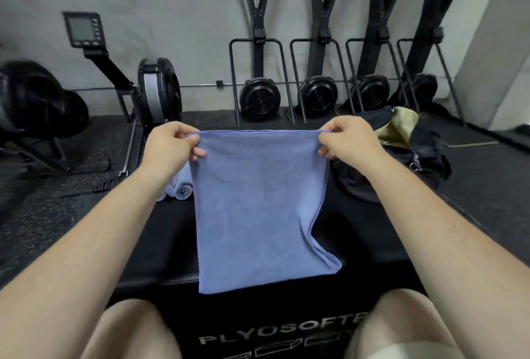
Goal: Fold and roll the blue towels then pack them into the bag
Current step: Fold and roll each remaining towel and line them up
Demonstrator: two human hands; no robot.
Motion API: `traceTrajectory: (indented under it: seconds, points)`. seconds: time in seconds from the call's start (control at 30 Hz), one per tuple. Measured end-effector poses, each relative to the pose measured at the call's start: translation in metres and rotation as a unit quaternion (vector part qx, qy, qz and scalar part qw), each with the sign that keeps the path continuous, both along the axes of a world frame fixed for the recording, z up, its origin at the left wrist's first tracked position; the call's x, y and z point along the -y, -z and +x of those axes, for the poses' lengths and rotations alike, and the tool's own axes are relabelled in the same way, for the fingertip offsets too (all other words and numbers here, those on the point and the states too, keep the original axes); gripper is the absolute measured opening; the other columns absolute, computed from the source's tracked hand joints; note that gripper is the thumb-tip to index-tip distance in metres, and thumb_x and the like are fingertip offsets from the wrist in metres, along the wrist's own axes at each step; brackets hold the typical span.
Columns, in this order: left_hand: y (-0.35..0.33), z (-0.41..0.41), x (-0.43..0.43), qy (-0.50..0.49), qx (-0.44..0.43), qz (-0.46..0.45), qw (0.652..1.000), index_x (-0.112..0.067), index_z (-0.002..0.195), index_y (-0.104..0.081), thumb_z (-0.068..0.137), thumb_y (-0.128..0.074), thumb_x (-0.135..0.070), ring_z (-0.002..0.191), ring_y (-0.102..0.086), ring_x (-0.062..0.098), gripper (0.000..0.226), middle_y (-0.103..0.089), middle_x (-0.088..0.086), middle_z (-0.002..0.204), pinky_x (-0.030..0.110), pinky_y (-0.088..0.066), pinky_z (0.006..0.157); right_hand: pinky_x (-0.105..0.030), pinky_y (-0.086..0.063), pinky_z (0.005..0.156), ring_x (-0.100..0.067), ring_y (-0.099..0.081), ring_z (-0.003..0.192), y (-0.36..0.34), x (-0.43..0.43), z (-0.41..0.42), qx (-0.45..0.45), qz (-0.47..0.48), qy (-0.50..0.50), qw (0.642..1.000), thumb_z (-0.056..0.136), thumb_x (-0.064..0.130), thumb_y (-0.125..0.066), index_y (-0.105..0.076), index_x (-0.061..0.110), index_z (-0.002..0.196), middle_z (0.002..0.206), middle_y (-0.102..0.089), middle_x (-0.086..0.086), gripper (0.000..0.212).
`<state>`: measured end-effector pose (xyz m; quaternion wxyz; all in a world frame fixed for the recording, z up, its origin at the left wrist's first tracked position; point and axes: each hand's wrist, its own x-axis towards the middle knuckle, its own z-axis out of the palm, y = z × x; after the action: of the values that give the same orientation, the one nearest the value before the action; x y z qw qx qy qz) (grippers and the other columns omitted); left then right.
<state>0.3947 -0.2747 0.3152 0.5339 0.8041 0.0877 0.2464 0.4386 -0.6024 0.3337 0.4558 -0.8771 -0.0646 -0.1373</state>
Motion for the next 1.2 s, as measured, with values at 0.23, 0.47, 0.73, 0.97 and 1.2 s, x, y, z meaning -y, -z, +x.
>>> traceTrajectory:
  seconds: [0.23,0.47,0.73,0.97,1.2]
  points:
    - [-0.055,-0.039,0.0,-0.004,0.027,0.0,1.0,-0.002,0.095,-0.071,0.095,-0.066,-0.003,0.05,-0.068,0.01,0.005,-0.068,0.015,0.068,0.018,-0.054,0.049,-0.022,-0.052,0.052,-0.012,-0.068,0.05,-0.048,0.013,-0.036,0.047,-0.008,-0.014,0.999,0.091,0.012,-0.069,-0.075,0.013,0.087,0.058,-0.07,-0.003,0.007]
    - [-0.111,-0.077,0.01,-0.019,0.085,0.01,0.996,-0.012,0.095,-0.075,0.095,-0.067,-0.013,0.061,-0.068,0.019,0.008,-0.071,0.008,0.062,0.026,-0.053,0.058,-0.023,-0.049,0.053,-0.009,-0.055,0.046,-0.1,0.025,-0.069,0.103,0.102,-0.014,0.989,0.097,0.019,-0.064,-0.075,0.019,0.089,0.055,-0.067,-0.003,0.013]
    - [-0.177,-0.11,0.029,-0.021,0.177,0.021,0.984,-0.019,0.09,-0.075,0.095,-0.068,-0.017,0.043,-0.058,0.002,0.009,-0.063,-0.012,0.05,0.018,-0.05,0.055,-0.013,-0.045,0.062,-0.005,-0.061,0.052,-0.142,0.035,-0.093,0.248,0.071,0.031,0.966,0.101,0.018,-0.055,-0.07,0.02,0.092,0.055,-0.066,-0.001,0.017]
    - [-0.172,-0.091,0.028,-0.018,0.146,0.032,0.989,-0.017,0.088,-0.076,0.093,-0.071,-0.018,0.041,-0.054,0.002,0.007,-0.067,-0.001,0.056,0.015,-0.044,0.048,-0.021,-0.046,0.061,-0.006,-0.062,0.049,-0.14,0.04,-0.082,0.201,0.03,0.022,0.979,0.1,0.017,-0.057,-0.071,0.021,0.09,0.056,-0.067,-0.001,0.018]
    - [-0.133,-0.036,0.013,-0.007,0.069,-0.006,0.998,-0.005,0.089,-0.072,0.094,-0.069,-0.004,0.048,-0.064,0.006,0.006,-0.068,0.007,0.064,0.019,-0.054,0.053,-0.039,-0.061,0.071,-0.012,-0.072,0.06,-0.098,0.021,-0.03,0.126,0.031,0.006,0.992,0.1,0.013,-0.057,-0.07,0.015,0.089,0.069,-0.073,-0.006,0.017]
